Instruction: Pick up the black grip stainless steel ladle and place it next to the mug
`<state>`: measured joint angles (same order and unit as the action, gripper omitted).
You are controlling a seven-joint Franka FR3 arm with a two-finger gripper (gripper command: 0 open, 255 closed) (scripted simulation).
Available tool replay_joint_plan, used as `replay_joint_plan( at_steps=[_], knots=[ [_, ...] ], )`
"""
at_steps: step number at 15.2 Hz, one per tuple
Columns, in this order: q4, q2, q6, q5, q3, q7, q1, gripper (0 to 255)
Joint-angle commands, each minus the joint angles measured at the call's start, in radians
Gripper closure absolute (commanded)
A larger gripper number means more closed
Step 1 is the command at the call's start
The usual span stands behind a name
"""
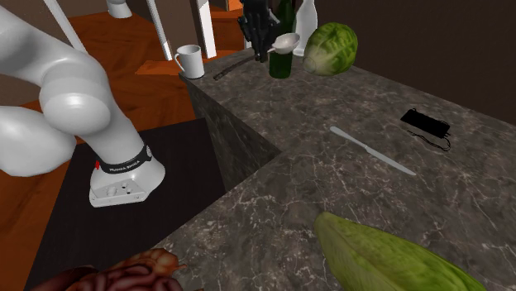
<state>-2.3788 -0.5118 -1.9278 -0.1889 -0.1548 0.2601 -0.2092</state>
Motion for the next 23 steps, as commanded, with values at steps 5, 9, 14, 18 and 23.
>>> replay_joint_plan(
  at_steps=[5,9,14,18,23],
  knots=[
    [0.035,0.049,0.005,0.053,0.115,-0.15,-0.064,255],
    [0.078,0.098,0.011,0.081,0.185,-0.243,-0.103,255],
    [0.158,0.181,0.02,0.105,0.269,-0.359,-0.146,255],
    [0.242,0.263,0.031,0.111,0.332,-0.452,-0.177,255],
    [0.373,0.384,0.055,0.099,0.404,-0.567,-0.216,255]
  ],
)
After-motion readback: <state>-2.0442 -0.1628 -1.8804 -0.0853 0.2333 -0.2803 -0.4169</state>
